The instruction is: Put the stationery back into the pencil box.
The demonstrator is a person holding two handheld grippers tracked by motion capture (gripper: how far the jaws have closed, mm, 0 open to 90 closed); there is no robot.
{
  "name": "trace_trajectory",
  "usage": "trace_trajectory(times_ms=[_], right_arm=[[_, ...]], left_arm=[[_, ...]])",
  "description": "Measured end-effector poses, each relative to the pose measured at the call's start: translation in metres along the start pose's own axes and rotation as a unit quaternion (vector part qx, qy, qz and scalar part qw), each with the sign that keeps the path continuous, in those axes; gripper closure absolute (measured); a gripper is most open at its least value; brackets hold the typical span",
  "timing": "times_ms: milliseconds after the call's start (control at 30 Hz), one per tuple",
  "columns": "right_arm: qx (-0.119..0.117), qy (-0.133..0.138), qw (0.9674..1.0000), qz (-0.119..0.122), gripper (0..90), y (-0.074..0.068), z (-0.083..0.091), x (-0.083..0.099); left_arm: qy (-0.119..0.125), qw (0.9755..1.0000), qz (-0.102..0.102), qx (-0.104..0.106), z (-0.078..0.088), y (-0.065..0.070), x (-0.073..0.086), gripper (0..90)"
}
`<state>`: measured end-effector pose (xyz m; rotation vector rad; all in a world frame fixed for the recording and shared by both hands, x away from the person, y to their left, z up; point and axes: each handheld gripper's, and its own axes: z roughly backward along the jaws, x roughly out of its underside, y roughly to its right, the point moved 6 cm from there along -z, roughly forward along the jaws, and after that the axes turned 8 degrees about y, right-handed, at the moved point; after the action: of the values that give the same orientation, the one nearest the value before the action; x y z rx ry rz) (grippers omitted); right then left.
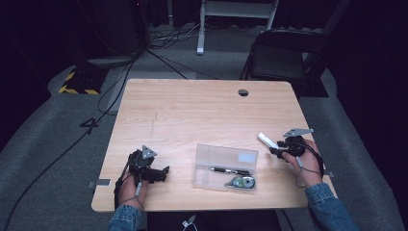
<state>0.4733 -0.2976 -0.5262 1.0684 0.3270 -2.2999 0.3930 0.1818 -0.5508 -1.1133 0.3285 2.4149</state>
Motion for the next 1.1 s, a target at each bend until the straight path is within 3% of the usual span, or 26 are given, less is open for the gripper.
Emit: trace_trajectory(times_ms=[233, 600, 800, 1100], right_arm=[[-0.009, -0.004, 0.9999, 0.006, 53.1, -0.003, -0.006, 0.004], [-0.019, 0.019, 0.9996, 0.004, 58.3, -0.002, -0.014, 0.0], [-0.027, 0.014, 0.9995, 0.008, 68.5, -0.003, -0.014, -0.001], [-0.025, 0.007, 0.9996, 0.009, 71.3, -0.003, -0.013, -0.002]], left_arm=[[0.0, 1.0, 0.0, 0.0, 0.0, 0.0, 0.0, 0.0], [0.0, 1.0, 0.0, 0.0, 0.0, 0.0, 0.0, 0.0], [0.0, 1.0, 0.0, 0.0, 0.0, 0.0, 0.0, 0.1], [0.0, 1.0, 0.0, 0.0, 0.0, 0.0, 0.0, 0.0]])
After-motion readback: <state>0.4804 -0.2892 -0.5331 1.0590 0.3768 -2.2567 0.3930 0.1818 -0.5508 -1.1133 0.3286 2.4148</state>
